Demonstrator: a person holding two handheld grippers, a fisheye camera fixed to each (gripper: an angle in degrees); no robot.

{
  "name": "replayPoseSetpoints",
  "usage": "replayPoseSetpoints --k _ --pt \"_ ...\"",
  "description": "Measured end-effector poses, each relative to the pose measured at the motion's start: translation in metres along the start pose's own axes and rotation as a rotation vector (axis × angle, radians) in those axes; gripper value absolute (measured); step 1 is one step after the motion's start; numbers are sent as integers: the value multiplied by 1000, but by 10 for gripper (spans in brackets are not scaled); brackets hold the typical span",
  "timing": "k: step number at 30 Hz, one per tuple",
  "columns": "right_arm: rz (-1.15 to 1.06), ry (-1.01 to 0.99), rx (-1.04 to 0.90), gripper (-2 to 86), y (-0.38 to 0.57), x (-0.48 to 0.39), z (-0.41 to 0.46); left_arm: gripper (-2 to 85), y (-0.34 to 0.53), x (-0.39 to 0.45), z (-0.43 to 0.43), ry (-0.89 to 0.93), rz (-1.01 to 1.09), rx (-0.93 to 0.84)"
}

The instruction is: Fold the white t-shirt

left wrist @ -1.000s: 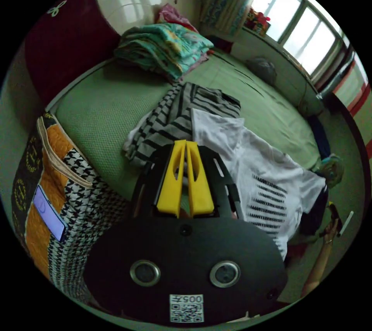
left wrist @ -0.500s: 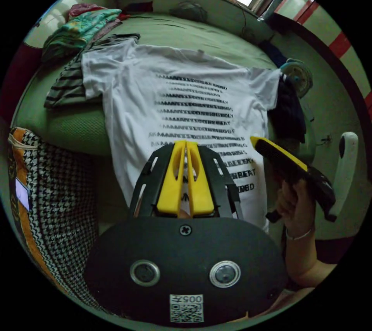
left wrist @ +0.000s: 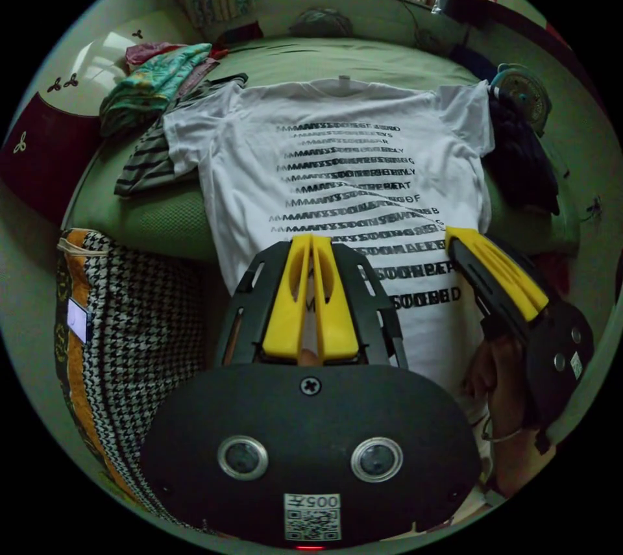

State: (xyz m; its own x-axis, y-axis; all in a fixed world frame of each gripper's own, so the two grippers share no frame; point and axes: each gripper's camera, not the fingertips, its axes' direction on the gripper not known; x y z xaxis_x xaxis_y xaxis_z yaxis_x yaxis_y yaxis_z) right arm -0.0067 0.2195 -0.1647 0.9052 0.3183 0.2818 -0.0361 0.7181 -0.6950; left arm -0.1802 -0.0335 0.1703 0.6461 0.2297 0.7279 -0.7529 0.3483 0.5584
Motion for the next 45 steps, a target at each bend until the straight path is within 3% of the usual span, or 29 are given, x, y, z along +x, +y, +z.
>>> replayPoseSetpoints --k 11,26,45 --pt "30 -62 0 -9 23 -16 -16 -6 21 30 -2 -37 16 7" --pt "25 -52 -3 -9 42 -50 -34 -6 37 10 1 200 -73 -9" --pt "10 -25 -1 -10 54 -80 -48 -6 48 23 -4 147 -56 -4"
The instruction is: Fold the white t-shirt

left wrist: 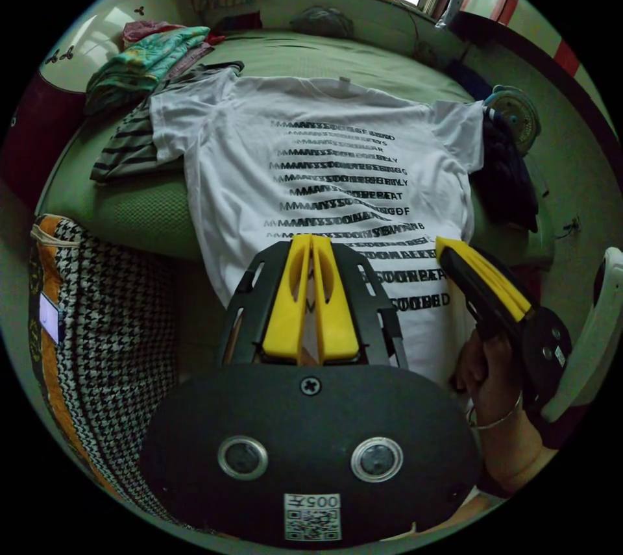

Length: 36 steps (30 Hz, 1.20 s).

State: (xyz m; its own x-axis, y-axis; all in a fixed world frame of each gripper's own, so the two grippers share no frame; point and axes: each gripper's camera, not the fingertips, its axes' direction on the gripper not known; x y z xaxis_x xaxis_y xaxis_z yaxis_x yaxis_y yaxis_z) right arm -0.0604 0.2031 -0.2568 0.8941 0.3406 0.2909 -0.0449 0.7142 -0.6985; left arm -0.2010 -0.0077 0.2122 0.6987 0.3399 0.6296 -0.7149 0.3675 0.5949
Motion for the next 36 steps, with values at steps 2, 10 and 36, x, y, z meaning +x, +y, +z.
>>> replayPoseSetpoints --k 2,10,36 --pt "0 0 0 -10 0 -2 -1 -6 0 0 0 2 -1 -1" --pt "-7 12 1 -10 1 -10 -3 -6 1 1 -1 -8 1 0" --pt "-13 22 0 -9 -5 -18 -2 -6 -3 -2 -3 -12 0 -1"
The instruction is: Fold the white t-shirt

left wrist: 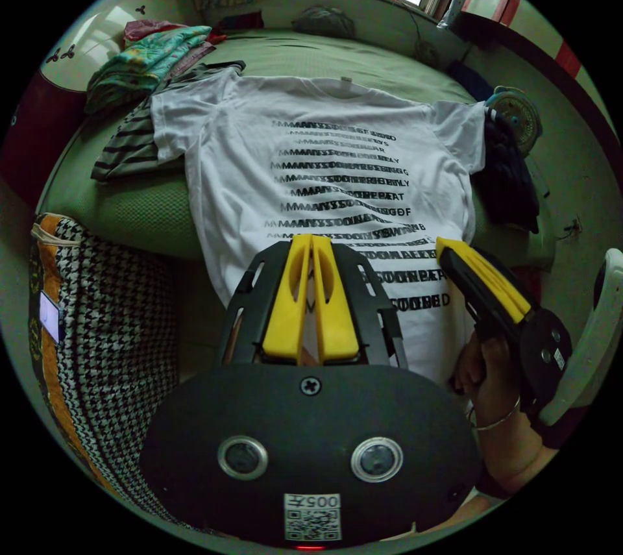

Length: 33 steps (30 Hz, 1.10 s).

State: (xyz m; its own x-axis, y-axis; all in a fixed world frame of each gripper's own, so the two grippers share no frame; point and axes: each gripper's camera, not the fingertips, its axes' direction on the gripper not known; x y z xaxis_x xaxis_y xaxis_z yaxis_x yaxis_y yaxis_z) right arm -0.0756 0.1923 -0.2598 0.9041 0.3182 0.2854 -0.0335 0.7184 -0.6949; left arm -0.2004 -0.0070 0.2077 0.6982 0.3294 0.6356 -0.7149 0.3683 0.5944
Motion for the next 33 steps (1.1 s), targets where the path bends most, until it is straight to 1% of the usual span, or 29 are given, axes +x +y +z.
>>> replayPoseSetpoints --k 33 --pt "6 -9 2 -10 -5 9 7 -6 -8 -7 -1 6 -2 2"
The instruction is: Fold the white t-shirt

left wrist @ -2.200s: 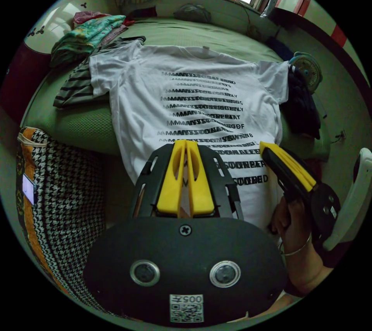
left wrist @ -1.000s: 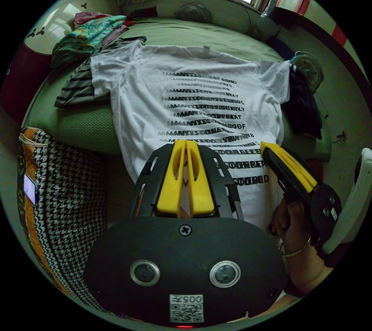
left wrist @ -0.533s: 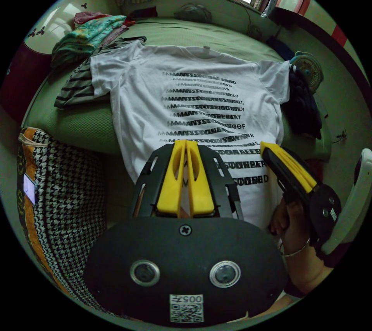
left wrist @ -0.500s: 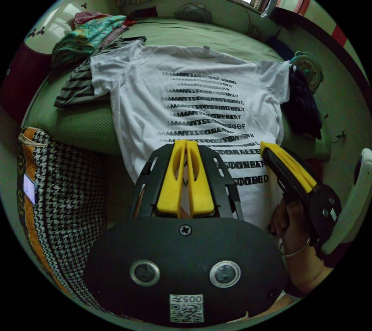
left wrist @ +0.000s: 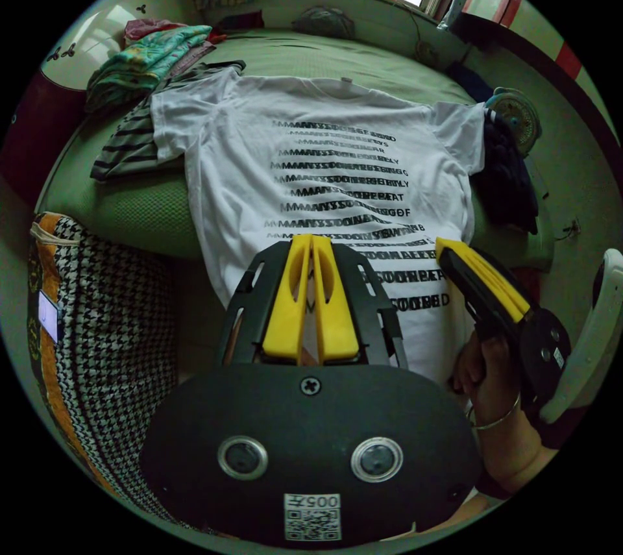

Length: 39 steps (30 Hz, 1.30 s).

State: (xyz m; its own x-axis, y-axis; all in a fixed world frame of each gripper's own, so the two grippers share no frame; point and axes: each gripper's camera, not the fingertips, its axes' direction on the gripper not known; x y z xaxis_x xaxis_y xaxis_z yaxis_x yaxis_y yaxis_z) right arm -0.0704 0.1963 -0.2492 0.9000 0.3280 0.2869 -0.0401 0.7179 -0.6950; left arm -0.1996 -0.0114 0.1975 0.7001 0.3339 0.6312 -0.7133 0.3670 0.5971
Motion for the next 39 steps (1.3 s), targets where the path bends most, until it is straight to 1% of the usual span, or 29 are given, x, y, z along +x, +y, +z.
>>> replayPoseSetpoints --k 39 --pt "-8 14 0 -10 8 12 0 -6 -5 0 2 12 -5 1"
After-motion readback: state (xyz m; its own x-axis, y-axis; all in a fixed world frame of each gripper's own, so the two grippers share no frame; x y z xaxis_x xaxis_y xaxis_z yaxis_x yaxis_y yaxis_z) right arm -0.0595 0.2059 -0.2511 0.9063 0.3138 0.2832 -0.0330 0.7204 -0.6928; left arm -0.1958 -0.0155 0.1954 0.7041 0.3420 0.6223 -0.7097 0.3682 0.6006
